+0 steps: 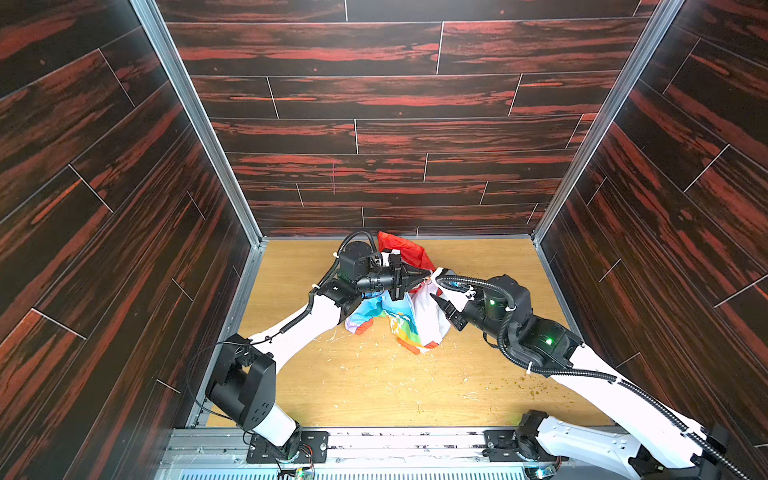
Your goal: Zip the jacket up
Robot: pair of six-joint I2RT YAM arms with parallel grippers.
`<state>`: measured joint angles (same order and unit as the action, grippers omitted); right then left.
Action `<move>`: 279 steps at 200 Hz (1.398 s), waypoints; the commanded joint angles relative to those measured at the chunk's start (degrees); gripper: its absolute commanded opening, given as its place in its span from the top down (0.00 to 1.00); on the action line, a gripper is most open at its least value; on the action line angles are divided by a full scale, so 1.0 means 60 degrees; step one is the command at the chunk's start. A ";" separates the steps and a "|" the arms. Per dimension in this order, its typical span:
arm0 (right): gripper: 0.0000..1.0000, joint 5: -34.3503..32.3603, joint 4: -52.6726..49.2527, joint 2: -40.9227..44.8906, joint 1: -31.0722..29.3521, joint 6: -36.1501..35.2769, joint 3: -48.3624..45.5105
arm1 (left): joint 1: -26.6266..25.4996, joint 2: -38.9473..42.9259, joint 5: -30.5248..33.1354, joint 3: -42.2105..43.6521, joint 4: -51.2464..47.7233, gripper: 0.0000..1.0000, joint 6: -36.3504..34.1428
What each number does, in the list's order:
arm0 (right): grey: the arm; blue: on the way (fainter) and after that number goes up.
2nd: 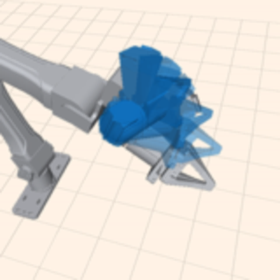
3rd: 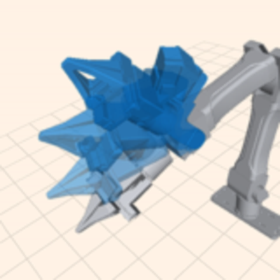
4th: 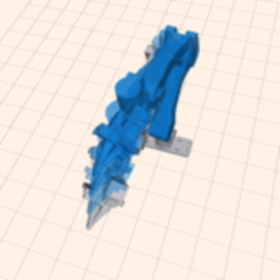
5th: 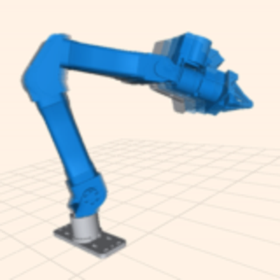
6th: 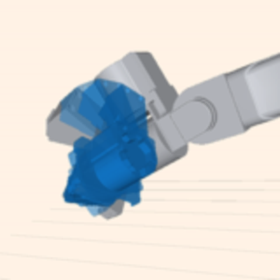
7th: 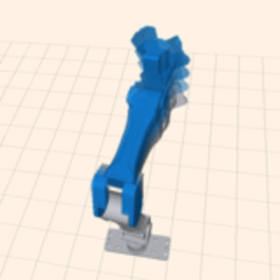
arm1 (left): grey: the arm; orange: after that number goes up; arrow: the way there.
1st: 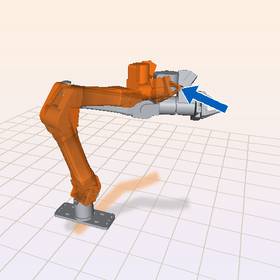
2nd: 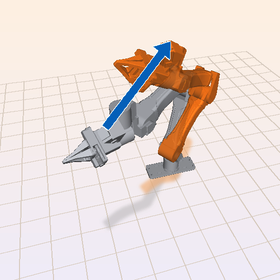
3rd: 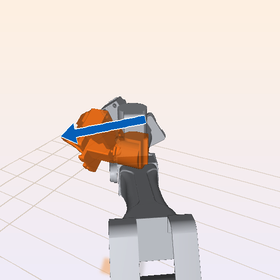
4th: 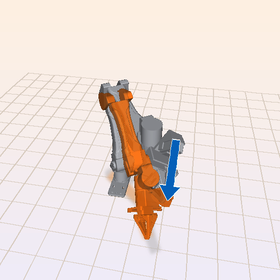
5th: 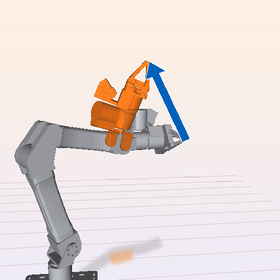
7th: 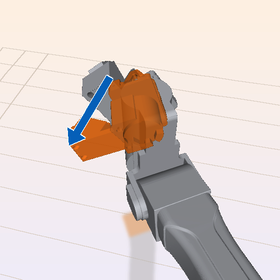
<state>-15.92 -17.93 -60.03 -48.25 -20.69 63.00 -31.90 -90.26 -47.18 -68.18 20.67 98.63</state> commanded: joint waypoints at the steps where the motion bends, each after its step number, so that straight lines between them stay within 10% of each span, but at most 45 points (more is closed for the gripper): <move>1: 0.57 -0.0398 0.0596 -0.0319 -0.0088 -0.0649 -0.0041 | -0.0009 0.0283 -0.0229 -0.0340 0.0481 1.00 0.0211; 279: 0.76 -0.0591 0.0735 -0.0703 -0.0279 -0.0636 0.0268 | -0.0043 0.0472 -0.0252 -0.0158 0.0635 1.00 0.0328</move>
<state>-21.10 -11.16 -65.93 -49.52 -26.06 63.29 -31.90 -90.26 -47.62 -68.49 21.04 99.92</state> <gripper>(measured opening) 0.264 0.043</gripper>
